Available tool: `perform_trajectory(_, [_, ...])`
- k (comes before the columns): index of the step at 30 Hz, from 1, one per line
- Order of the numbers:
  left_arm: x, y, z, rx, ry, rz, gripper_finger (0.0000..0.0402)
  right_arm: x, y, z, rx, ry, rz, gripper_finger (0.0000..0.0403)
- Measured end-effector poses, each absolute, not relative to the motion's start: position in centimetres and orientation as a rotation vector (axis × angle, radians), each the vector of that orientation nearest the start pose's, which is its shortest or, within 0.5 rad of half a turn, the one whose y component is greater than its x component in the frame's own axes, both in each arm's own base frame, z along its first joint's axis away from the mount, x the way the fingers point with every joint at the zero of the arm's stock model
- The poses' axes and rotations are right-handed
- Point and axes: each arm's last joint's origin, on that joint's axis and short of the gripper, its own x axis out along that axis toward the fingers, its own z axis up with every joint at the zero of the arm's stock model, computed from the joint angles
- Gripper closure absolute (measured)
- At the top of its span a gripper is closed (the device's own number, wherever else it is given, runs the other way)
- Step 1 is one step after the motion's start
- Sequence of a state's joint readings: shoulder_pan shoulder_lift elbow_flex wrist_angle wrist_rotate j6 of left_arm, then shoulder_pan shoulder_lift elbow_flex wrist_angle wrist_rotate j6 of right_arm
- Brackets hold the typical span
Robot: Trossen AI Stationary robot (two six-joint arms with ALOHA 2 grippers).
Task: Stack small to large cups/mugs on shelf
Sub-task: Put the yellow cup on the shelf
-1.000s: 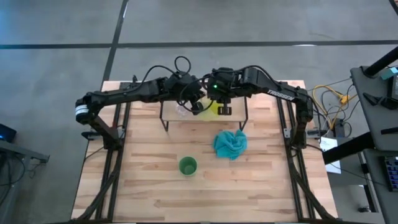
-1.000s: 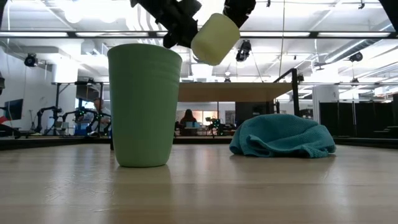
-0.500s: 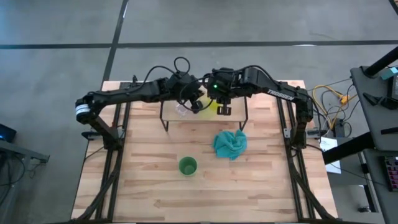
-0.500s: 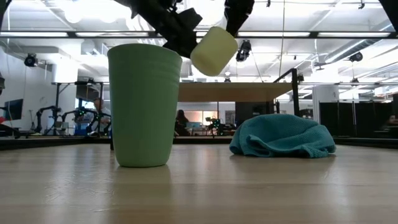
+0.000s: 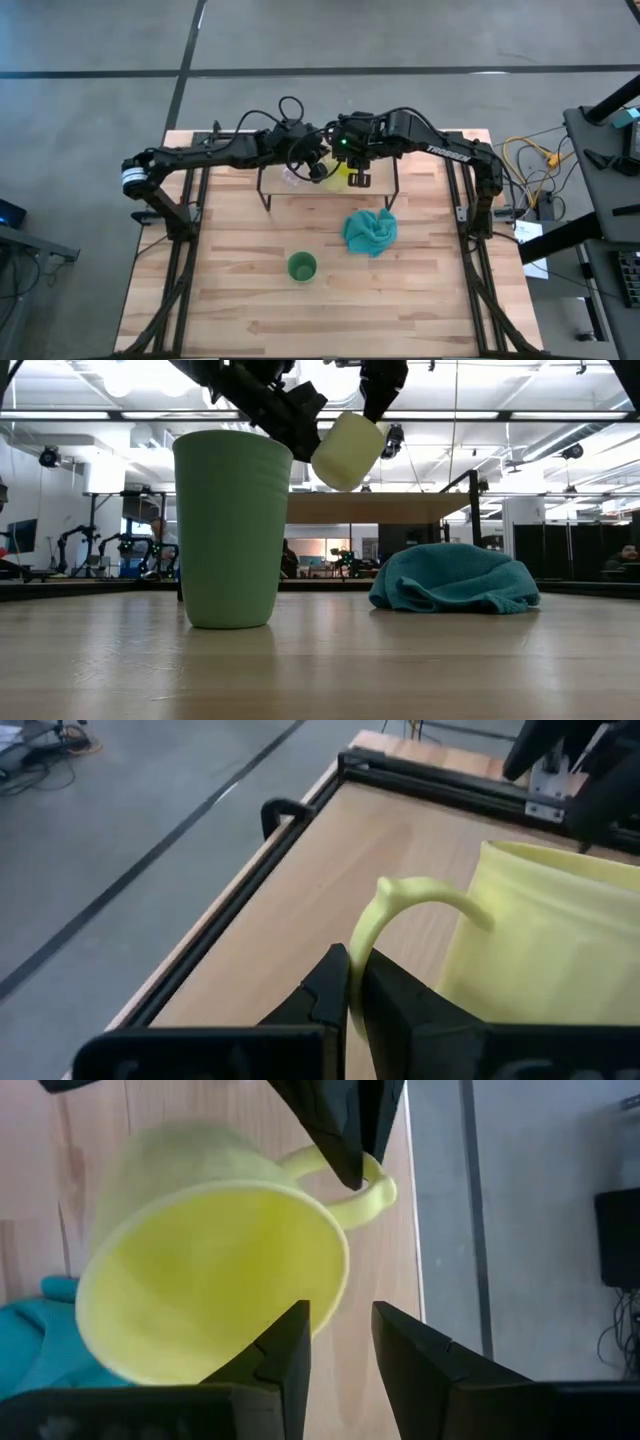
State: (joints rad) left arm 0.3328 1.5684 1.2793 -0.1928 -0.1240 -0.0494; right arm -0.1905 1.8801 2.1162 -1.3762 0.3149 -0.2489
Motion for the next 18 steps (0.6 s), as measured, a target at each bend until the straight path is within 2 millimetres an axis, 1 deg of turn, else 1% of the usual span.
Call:
perform_trajectory(3, [33.8,12.1,30.8,-0.101,0.406,0.467,0.0398,35.6,-7.8,38.4,-0.286,1.199,-0.306,0.0301])
perform_trajectory(9, [33.9,12.1,29.5,-0.146,0.281,0.477,0.0398,35.6,-7.8,38.4,-0.282,1.200,-0.308,0.0307])
perform_trajectory(18, [33.6,12.0,27.9,-0.158,0.242,0.478,0.0398,35.6,-7.8,38.3,-0.283,1.202,-0.307,0.0303])
